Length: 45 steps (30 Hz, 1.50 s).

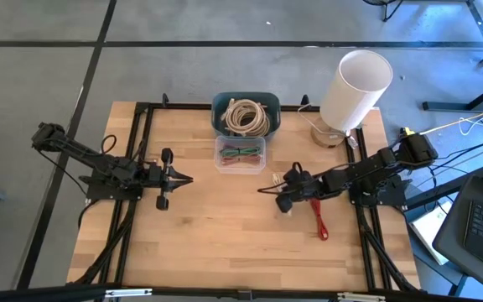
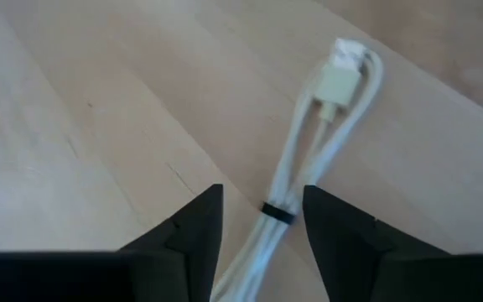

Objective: Pick & Place USB Port
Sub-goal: Put the white charger cable into the transparent bin

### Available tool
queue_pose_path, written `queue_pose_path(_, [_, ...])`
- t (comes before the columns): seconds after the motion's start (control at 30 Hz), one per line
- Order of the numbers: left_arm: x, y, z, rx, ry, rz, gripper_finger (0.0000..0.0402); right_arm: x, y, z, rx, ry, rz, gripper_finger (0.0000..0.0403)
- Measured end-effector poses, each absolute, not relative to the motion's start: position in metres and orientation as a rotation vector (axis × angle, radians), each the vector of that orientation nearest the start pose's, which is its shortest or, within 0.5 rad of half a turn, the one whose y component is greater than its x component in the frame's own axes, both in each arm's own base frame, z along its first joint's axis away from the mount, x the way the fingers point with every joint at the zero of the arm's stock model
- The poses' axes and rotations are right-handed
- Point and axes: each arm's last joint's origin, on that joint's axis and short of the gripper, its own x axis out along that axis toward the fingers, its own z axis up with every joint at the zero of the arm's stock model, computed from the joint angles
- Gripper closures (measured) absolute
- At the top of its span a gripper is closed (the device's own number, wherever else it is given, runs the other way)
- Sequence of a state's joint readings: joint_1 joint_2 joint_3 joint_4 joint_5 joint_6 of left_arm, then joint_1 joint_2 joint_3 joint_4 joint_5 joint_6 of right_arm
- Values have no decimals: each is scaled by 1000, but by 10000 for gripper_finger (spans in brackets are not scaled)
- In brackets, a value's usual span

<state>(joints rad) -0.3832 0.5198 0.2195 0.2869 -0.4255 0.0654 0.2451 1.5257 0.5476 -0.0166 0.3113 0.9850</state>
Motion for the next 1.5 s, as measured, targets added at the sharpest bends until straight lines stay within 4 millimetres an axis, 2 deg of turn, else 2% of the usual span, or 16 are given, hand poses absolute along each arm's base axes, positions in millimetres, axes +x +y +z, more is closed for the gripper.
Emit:
queue_pose_path(0.33, [131,-40,218,71,13,42,384,240,51,108,669,868,-592,244])
queue_pose_path(0.43, [131,-40,218,71,13,42,384,240,50,107,664,860,-600,281])
queue_pose_path(0.6, [131,-40,218,71,13,42,384,240,50,107,667,855,-598,380])
queue_pose_path(0.87, [131,-40,218,71,13,42,384,241,57,114,583,804,-580,397])
queue_pose_path(0.97, [131,-40,218,71,14,42,384,253,61,134,542,704,-576,399])
queue_pose_path(1.07, [131,-40,218,71,14,42,384,265,63,151,455,674,-595,400])
queue_pose_path(1.2, [131,-40,218,71,14,41,384,287,68,187,318,613,-567,401])
queue_pose_path(1.37, [131,-40,218,71,13,42,384,311,73,242,133,556,-513,402])
queue_pose_path(1.5, [131,-40,218,70,13,42,384,326,61,275,50,525,-453,402])
